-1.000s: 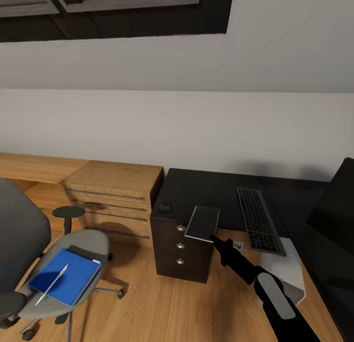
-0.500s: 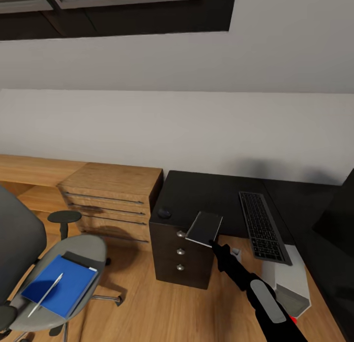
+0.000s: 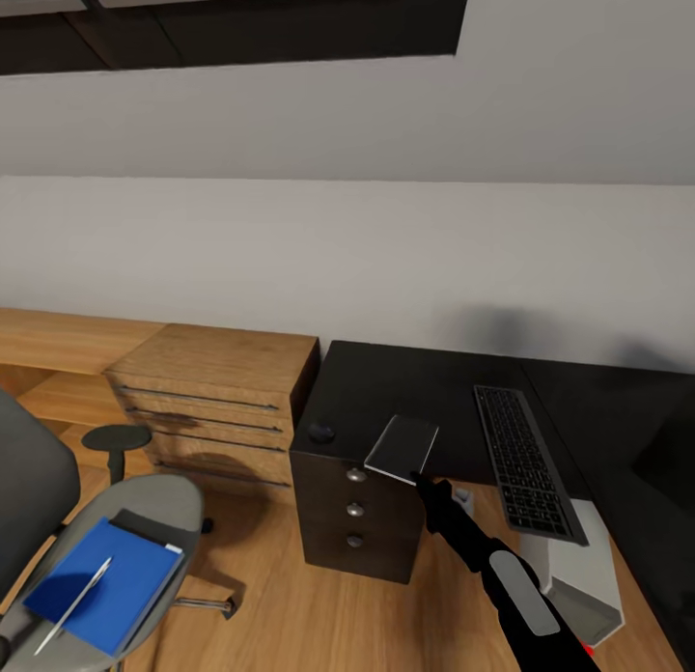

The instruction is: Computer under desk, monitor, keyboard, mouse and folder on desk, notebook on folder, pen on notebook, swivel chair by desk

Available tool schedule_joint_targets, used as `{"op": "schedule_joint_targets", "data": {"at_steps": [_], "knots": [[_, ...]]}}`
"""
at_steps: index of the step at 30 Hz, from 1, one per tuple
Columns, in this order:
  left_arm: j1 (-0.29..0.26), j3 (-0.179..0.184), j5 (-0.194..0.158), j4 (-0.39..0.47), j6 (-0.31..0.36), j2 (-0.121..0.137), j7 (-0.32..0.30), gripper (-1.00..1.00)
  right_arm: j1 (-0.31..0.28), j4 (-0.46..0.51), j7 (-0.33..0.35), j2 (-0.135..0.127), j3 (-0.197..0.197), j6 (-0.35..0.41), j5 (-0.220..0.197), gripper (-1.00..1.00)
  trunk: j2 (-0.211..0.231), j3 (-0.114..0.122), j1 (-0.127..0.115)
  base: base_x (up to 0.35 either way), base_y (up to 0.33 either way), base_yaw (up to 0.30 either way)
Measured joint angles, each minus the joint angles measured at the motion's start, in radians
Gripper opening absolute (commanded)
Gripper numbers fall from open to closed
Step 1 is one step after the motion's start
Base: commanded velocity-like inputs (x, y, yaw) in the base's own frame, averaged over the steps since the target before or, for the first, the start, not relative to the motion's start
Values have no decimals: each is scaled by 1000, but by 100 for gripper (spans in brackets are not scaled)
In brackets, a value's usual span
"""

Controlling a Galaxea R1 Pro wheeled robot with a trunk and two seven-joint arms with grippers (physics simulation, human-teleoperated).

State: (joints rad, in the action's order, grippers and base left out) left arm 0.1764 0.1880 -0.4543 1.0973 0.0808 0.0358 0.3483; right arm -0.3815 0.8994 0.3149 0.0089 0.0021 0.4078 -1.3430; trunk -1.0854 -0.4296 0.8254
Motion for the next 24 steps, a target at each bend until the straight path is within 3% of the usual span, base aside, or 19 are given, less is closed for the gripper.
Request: {"op": "schedule_joint_targets", "data": {"at_steps": [7, 24], "knots": [[0, 35, 0, 0, -1, 3, 1, 100, 0, -2, 0, -1, 0, 0, -5, -100, 0, 0, 0, 151, 0, 0], [0, 40, -1, 0, 1, 3, 3, 100, 0, -27, 0, -1, -1, 0, -4, -100, 0, 0, 0, 6, 0, 0]]}}
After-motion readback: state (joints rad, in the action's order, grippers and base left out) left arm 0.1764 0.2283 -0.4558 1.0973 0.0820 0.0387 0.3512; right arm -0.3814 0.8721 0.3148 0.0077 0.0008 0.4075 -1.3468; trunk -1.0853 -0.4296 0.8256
